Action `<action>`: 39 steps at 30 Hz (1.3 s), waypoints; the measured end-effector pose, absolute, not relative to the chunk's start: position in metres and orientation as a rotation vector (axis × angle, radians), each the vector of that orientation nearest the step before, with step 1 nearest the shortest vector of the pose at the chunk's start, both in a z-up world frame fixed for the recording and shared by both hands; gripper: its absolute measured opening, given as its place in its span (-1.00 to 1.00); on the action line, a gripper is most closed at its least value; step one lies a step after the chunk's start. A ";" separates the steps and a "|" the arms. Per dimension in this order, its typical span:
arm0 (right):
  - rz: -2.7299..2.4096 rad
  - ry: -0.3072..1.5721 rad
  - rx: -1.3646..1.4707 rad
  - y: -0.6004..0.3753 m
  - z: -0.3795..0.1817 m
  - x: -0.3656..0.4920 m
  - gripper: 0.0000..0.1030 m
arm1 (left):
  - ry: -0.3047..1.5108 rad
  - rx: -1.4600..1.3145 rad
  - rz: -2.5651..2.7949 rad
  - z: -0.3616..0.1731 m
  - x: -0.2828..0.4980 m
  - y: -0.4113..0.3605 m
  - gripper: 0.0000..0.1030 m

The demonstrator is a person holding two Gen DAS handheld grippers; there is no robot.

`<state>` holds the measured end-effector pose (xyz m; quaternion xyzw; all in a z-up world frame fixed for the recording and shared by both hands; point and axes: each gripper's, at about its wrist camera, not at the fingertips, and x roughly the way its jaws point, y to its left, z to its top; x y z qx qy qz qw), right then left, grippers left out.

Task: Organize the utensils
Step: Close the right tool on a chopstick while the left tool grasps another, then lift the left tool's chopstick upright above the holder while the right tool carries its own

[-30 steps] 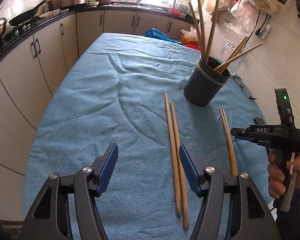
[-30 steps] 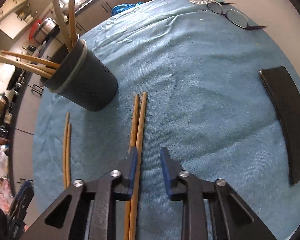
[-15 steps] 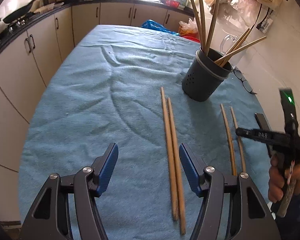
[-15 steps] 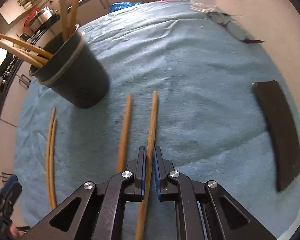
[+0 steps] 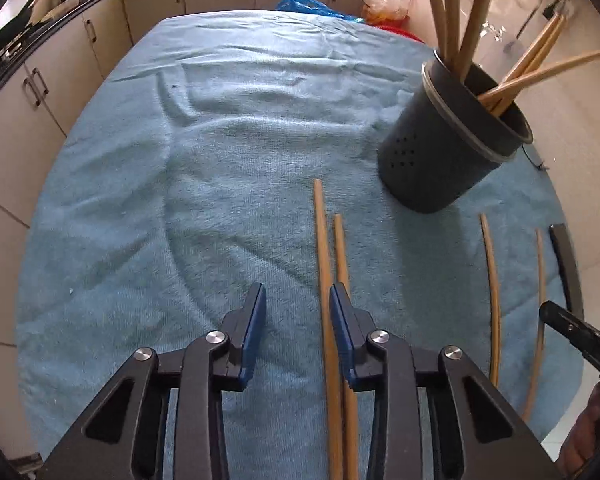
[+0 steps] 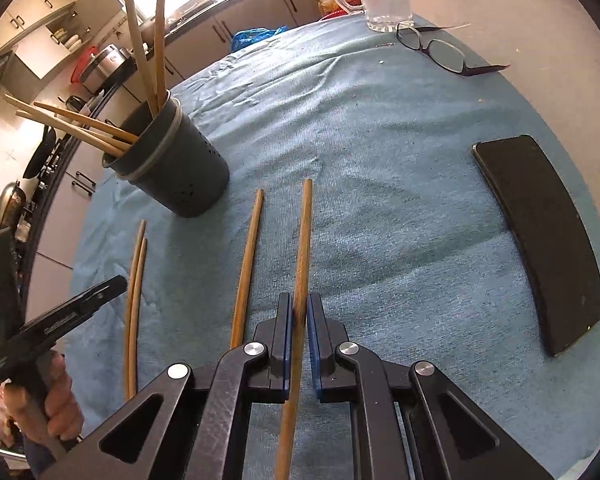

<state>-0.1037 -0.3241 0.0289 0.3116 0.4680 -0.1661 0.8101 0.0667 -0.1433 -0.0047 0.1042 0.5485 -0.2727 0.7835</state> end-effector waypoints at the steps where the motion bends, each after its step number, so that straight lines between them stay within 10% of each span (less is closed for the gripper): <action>1: -0.354 0.998 0.669 -0.324 0.029 -0.104 -0.84 | 1.185 0.234 -0.588 -0.006 0.067 -0.146 -0.48; 9: -0.337 0.991 0.680 -0.325 0.027 -0.106 -0.84 | 1.119 0.363 -0.496 -0.011 0.061 -0.159 -0.87; 39: -0.224 0.505 0.489 -0.266 0.136 -0.168 -0.85 | 0.691 -0.008 -0.693 0.139 -0.042 -0.073 -0.88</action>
